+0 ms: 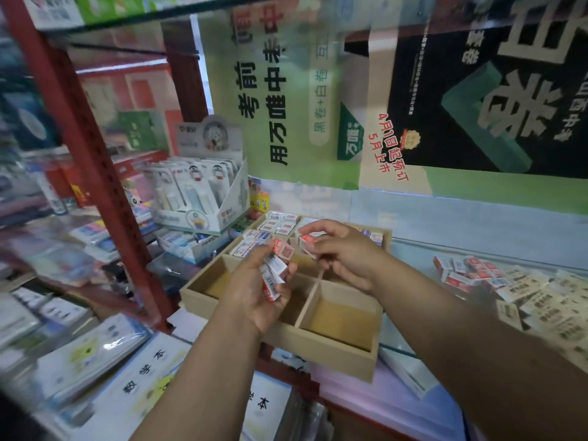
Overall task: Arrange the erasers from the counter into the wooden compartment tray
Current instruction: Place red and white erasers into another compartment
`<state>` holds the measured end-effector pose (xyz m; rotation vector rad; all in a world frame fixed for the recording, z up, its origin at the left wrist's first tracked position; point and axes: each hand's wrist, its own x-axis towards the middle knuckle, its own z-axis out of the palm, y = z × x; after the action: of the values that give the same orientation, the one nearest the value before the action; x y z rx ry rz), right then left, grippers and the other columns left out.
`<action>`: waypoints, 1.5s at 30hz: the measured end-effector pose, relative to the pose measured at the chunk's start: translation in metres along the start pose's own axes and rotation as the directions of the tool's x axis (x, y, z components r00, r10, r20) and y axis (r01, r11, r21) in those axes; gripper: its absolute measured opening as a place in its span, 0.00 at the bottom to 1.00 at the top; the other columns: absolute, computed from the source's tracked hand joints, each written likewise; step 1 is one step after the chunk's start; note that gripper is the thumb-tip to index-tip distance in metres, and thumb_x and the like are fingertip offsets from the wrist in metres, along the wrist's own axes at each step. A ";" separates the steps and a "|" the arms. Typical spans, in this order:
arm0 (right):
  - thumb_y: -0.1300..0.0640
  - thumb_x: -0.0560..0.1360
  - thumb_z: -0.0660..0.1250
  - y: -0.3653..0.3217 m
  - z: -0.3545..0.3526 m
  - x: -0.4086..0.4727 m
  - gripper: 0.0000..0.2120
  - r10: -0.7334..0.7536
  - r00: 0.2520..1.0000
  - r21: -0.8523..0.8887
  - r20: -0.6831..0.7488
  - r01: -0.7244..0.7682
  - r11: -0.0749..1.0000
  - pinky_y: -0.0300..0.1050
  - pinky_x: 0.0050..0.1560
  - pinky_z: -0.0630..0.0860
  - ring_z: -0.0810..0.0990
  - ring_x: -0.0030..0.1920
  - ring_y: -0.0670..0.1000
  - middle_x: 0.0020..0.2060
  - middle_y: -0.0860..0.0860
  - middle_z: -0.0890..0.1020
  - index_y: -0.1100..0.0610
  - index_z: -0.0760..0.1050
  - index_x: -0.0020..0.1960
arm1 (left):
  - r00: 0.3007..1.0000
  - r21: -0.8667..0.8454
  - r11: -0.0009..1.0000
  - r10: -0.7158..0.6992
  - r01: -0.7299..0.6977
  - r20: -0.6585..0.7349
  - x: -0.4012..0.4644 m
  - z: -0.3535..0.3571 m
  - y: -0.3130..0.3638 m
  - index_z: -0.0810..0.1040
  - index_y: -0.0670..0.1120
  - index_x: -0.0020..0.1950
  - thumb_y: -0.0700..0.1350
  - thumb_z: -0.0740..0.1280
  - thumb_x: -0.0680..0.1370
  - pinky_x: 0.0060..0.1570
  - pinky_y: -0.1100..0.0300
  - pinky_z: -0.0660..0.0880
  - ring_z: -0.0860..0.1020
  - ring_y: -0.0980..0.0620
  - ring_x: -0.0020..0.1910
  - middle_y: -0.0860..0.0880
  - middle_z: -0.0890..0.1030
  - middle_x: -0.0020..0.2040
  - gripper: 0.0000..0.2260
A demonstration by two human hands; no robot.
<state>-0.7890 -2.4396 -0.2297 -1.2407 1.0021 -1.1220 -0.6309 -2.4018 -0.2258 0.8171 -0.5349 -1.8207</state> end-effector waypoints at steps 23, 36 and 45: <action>0.60 0.70 0.70 0.030 0.017 0.081 0.06 -0.277 0.961 -0.998 -0.001 0.016 0.058 0.45 0.49 0.73 0.76 0.54 0.58 0.48 0.56 0.78 0.60 0.81 0.46 | 0.978 -0.262 0.944 0.210 -0.199 0.014 0.047 -0.038 0.022 0.73 0.46 0.57 0.48 0.64 0.79 0.25 0.66 0.72 0.77 0.54 0.35 0.46 0.82 0.37 0.09; 0.50 0.77 0.59 0.037 0.015 0.080 0.14 -0.109 0.994 -0.996 0.019 0.028 0.079 0.45 0.47 0.66 0.74 0.55 0.57 0.52 0.54 0.78 0.50 0.81 0.56 | 0.968 -0.154 0.957 0.252 -0.247 0.010 0.043 -0.035 0.017 0.74 0.47 0.57 0.43 0.64 0.79 0.25 0.66 0.72 0.79 0.53 0.37 0.43 0.82 0.47 0.08; 0.60 0.65 0.77 -0.017 0.036 0.031 0.18 -0.378 0.909 -0.633 0.175 0.398 0.664 0.29 0.38 0.70 0.73 0.38 0.36 0.43 0.42 0.75 0.52 0.75 0.51 | 0.955 -0.047 0.954 0.295 -0.295 0.010 0.044 -0.031 0.018 0.75 0.47 0.54 0.43 0.65 0.78 0.25 0.66 0.71 0.77 0.53 0.32 0.43 0.81 0.43 0.05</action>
<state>-0.7496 -2.4631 -0.2095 -2.1278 1.1949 -1.0912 -0.6079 -2.4489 -0.2471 0.6529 -0.5913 -1.5595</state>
